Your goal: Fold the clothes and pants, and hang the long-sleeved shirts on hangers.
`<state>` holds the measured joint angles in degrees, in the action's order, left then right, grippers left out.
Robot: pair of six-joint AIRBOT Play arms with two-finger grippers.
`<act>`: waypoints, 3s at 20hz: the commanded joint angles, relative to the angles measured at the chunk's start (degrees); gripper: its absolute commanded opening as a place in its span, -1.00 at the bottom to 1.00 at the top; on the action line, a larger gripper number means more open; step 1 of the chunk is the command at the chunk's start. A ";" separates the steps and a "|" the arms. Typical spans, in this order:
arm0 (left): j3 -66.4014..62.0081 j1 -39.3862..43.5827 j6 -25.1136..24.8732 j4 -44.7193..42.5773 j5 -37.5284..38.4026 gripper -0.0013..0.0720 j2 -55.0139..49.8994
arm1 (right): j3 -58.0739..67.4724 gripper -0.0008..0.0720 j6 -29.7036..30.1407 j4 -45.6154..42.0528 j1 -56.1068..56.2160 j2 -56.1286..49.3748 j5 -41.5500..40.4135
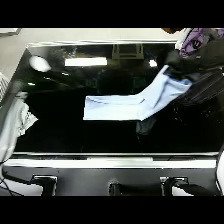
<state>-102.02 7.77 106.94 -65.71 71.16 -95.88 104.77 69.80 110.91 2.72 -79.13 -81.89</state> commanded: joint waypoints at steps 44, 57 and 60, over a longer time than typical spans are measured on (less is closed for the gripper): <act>0.11 -27.67 -4.55 -7.41 12.85 -0.91 13.35 | 3.08 0.36 21.24 21.09 -16.13 -25.46 -4.02; 0.11 -27.67 -4.57 -7.41 12.83 -0.91 13.33 | -6.36 0.30 28.96 26.49 -1.90 -39.21 2.27; 0.11 -27.67 -4.57 -7.41 12.83 -0.91 13.33 | -6.36 0.03 28.68 25.44 0.48 -39.50 2.36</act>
<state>-101.93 -19.86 102.41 -73.10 84.01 -82.50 98.52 98.52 137.16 0.78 -117.95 -80.20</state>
